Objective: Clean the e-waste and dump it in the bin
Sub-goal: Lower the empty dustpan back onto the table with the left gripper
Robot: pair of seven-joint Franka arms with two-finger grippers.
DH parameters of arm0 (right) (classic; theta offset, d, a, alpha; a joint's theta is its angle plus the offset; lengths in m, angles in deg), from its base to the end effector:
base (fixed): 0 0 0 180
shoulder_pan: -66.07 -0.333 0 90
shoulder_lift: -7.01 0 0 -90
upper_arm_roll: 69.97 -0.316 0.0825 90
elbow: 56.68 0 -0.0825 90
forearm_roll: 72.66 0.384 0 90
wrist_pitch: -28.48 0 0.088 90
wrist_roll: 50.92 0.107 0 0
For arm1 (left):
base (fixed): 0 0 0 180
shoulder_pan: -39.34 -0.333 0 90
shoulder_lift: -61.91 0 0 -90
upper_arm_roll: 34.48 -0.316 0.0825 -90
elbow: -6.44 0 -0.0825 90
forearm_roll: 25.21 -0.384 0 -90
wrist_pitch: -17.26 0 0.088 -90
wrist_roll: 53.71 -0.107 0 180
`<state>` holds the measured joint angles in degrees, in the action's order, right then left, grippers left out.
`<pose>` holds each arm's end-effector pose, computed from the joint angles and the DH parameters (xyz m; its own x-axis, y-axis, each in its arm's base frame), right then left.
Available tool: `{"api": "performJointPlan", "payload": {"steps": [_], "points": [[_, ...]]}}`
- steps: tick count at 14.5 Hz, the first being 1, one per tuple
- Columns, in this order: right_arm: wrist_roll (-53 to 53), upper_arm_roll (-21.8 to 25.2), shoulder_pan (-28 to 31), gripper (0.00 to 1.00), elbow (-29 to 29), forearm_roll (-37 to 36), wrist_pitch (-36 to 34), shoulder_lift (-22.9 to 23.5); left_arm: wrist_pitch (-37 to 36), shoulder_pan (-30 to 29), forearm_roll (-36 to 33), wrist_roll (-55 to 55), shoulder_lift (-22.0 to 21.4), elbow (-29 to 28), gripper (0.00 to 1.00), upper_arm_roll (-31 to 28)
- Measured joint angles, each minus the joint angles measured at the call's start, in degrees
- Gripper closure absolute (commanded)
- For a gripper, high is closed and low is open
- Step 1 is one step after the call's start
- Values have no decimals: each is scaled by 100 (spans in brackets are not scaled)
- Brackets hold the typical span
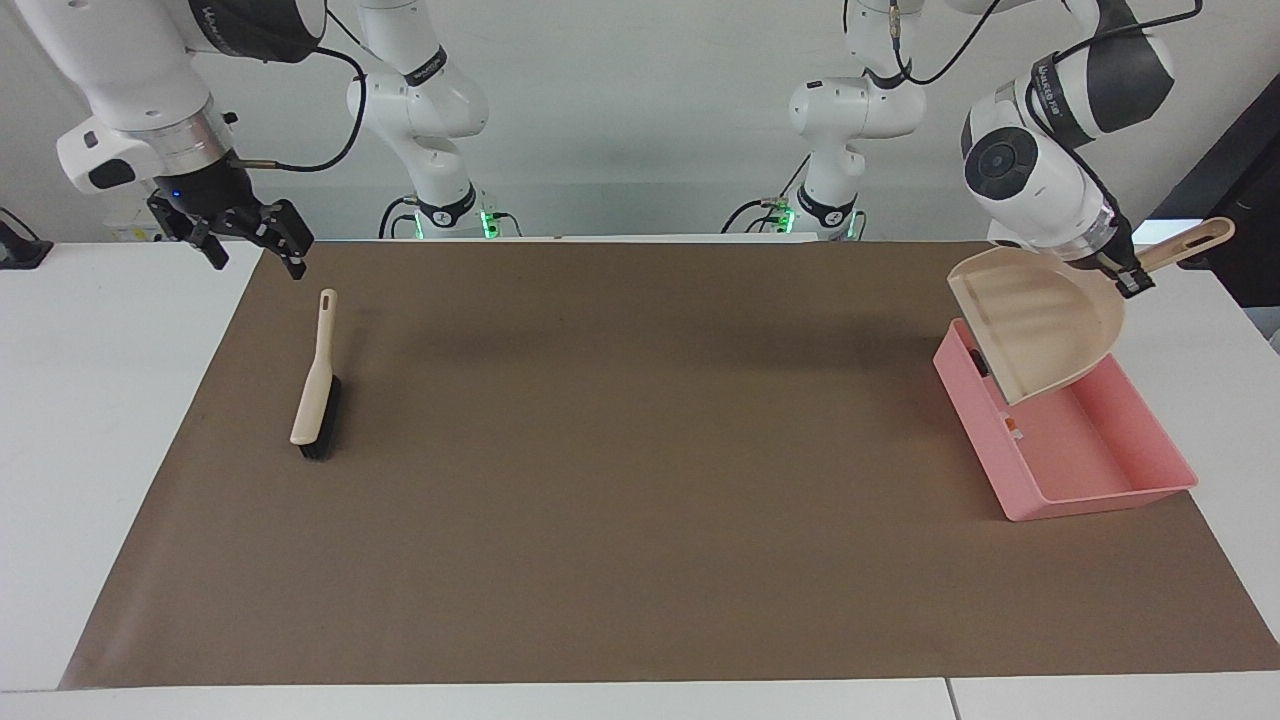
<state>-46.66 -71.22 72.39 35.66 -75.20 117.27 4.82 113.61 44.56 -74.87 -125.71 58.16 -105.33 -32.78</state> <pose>0.5375 -0.0523 0.6245 0.9864 -0.1630 -0.0203 -0.1619 -0.9857 0.0468 0.5324 0.0092 0.5233 -0.0030 -0.6445 -0.7646 -1.0000 0.0006 0.0035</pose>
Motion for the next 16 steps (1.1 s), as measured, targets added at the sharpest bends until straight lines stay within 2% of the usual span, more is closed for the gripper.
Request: {"api": "performJointPlan", "payload": {"steps": [3, 6, 13, 16], "points": [[1, 6, -34, 0, 52, 7, -23, 63, 235, 312, 670, -14, 41, -160, 100, 17], [49, 257, -535, 0, 58, 16, -29, 47, 704, 763, 1082, 53, 128, -534, 100, 33], [61, 1021, -1291, 0, 59, 16, -56, 33, 1458, 1897, 1385, 1731, 698, -1131, 100, 50], [61, 1082, -1272, 0, 60, 16, -57, 33, 1573, 2395, 1399, 2525, 1050, -1208, 100, 50]]}}
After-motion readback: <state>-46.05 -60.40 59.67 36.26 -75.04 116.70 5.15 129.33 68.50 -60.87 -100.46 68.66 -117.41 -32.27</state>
